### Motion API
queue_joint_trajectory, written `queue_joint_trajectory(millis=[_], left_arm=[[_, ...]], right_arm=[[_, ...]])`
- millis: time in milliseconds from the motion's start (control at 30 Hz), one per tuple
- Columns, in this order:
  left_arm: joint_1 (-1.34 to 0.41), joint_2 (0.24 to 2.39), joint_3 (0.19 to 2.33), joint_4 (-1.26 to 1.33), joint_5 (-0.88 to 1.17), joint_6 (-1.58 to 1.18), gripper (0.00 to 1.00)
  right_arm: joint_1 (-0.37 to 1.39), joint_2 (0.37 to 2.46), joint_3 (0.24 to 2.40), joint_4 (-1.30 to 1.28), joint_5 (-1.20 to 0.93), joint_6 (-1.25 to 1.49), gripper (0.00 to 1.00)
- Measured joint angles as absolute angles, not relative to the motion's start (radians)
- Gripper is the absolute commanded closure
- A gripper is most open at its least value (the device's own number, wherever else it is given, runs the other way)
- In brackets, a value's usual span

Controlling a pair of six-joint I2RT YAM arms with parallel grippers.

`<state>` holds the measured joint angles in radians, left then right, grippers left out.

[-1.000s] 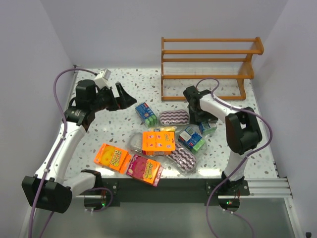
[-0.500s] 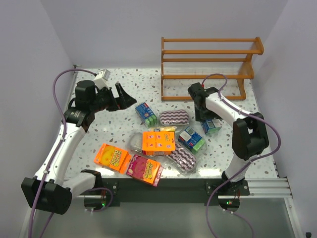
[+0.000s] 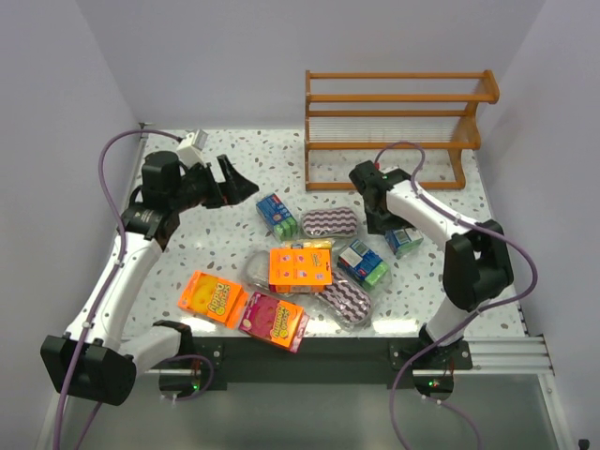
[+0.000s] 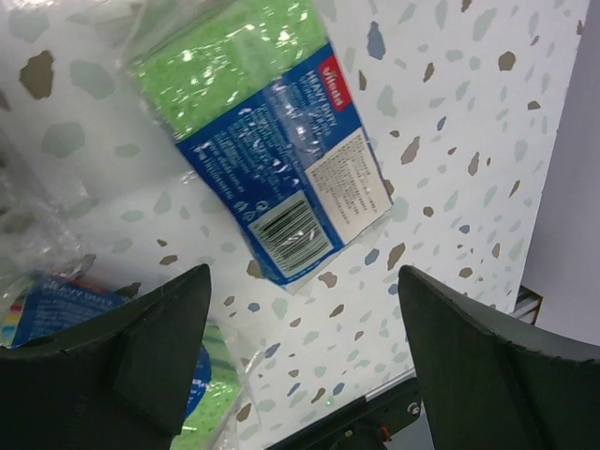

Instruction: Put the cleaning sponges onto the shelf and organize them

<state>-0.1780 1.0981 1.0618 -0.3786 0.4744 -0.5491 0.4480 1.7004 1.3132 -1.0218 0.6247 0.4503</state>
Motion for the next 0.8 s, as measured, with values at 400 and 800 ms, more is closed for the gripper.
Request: queue_joint_trajectory(millis=[400,800], left_arm=[[-0.178,1.084,1.032,-0.361,0.467,-0.558,0.0],[-0.178,1.069,1.029,-0.361,0.459,-0.556,0.0]], right_arm=[[0.511,1.778,1.309,-1.035,0.675,0.482,0.21],[0.509,1.878,1.31,-1.03,0.767,0.506,0.34]])
